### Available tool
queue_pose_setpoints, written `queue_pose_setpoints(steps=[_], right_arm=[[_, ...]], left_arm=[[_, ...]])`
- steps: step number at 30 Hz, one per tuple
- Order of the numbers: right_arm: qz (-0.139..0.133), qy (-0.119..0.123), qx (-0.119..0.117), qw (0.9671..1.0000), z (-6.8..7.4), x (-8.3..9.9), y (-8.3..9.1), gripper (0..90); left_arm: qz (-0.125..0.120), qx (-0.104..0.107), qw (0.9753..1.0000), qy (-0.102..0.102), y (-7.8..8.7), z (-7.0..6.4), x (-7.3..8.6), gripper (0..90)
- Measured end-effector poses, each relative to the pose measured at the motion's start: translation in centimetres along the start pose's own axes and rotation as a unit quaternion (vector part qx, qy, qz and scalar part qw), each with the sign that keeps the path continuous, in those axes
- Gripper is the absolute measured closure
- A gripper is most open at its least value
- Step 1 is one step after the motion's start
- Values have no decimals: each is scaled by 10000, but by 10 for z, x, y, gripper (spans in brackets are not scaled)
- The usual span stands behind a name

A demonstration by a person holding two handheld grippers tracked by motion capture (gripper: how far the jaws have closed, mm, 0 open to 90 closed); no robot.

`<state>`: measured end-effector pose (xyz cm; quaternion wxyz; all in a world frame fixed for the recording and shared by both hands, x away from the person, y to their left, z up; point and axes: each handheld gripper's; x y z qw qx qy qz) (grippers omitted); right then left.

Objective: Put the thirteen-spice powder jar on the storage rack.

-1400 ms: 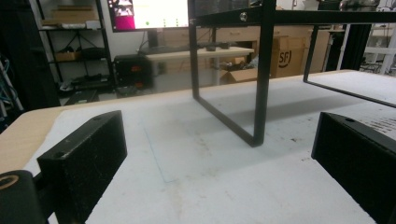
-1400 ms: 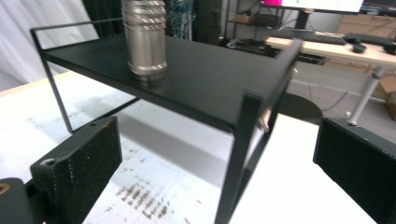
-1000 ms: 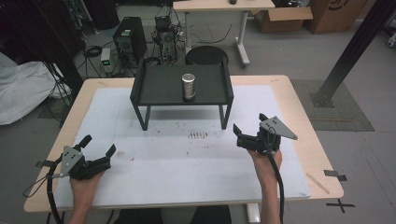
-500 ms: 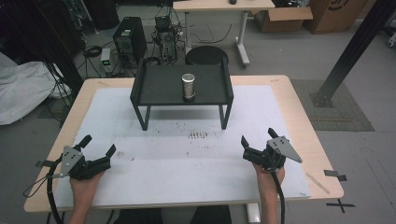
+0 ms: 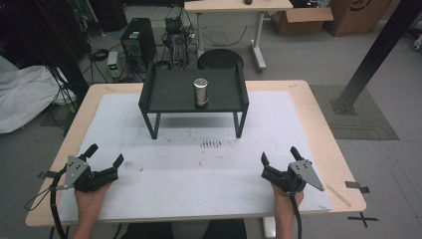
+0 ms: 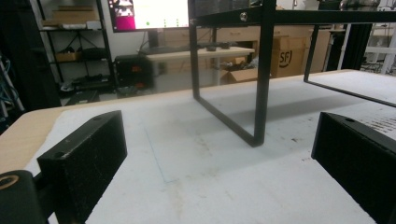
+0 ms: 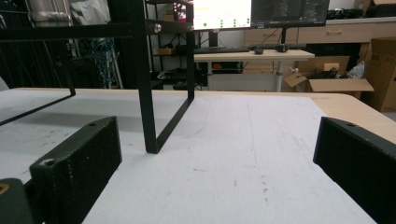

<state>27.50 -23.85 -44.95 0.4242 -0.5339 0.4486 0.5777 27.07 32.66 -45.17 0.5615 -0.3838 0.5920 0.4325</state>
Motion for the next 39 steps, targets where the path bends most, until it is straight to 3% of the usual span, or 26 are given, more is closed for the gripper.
queue_pose_setpoints(steps=[12, 39], right_arm=[[-354, 224, 69, 9991, 5, 5, 8, 9], [-343, 246, 64, 9991, 6, 5, 7, 12]], left_arm=[[-2, 4, 10000, -14, 0, 0, 0, 39], [-11, -9, 10000, -10, 0, 0, 0, 38]])
Point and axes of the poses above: each handheld gripper's, and its own axes: y roughly backward along the jaws, x roughly out of its underside, z roughly to its left, and after that the axes turned 1 degree about y, right-handed
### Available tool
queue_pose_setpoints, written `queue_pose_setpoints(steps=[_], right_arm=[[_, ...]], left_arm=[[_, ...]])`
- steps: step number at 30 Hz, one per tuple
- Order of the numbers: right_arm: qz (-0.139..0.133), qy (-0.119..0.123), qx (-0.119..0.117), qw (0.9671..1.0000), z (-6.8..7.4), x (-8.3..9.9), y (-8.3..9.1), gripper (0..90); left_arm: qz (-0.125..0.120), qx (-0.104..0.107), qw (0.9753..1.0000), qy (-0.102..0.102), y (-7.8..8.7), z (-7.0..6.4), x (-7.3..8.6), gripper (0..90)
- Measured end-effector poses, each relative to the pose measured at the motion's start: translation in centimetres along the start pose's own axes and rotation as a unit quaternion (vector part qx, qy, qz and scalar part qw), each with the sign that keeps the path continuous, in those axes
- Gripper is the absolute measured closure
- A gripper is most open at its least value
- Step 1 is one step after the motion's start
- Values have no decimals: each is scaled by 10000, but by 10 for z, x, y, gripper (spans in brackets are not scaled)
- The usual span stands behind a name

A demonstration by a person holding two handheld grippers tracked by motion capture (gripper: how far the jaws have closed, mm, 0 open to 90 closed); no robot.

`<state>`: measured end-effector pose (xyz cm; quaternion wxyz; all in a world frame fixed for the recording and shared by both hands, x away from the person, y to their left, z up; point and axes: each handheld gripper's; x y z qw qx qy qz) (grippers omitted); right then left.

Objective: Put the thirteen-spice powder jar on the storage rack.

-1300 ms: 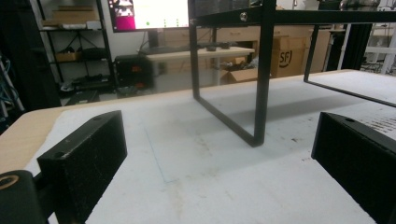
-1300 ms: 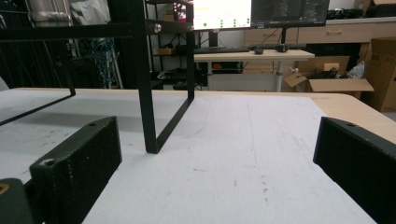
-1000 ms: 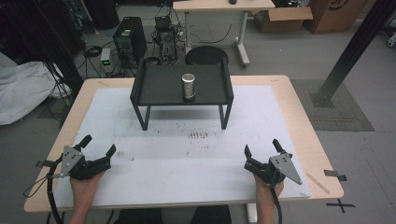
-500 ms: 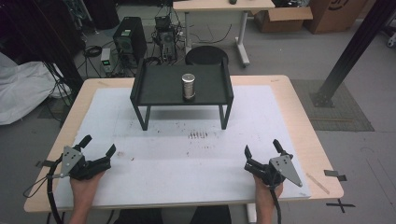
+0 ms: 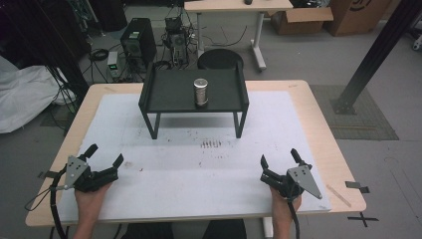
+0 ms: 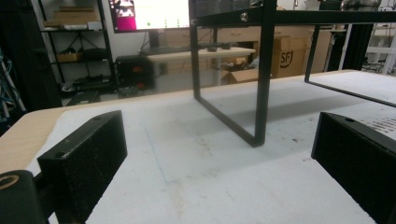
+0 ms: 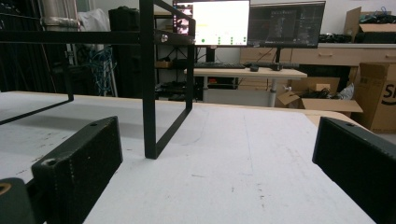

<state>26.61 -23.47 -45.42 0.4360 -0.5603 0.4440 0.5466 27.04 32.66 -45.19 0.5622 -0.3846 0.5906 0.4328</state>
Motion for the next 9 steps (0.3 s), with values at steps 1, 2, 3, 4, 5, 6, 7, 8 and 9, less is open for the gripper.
queue_pose_setpoints(steps=[1, 2, 3, 4, 5, 6, 7, 8, 9], right_arm=[[-1, 3, 0, 10000, 0, 0, 0, 12], [-4, -4, 0, 10000, 0, 0, 0, 12], [-7, -1, 0, 10000, 0, 0, 0, 12], [-6, 0, -1, 10000, 0, 0, 0, 11], [-5, -3, -2, 10000, 0, 0, 0, 11], [-9, -1, -2, 10000, 0, 0, 0, 10], [-14, -2, -2, 10000, 0, 0, 0, 9], [-18, -6, -3, 10000, 0, 0, 0, 6], [-18, -9, -5, 10000, 0, 0, 0, 3]], left_arm=[[2, 0, 10000, 1, 0, 0, 0, 38], [0, 1, 10000, 2, 0, 0, 0, 39], [0, 1, 10000, 1, 0, 0, 0, 39], [2, 0, 10000, -1, 0, 0, 0, 38], [-5, -4, 10000, 2, 0, 0, 0, 39], [-3, -5, 10000, 2, 0, 0, 0, 39], [-3, -3, 10000, 6, 0, 0, 0, 39], [-4, -9, 10000, 12, 0, 0, 0, 39], [-4, -7, 10000, 13, 0, 0, 0, 38]])
Point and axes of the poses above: each handheld gripper's, and its own axes: y roughly backward along the jaws, x roughly out of its underside, z roughly to its left, and after that the axes turned 1 degree about y, right-handed
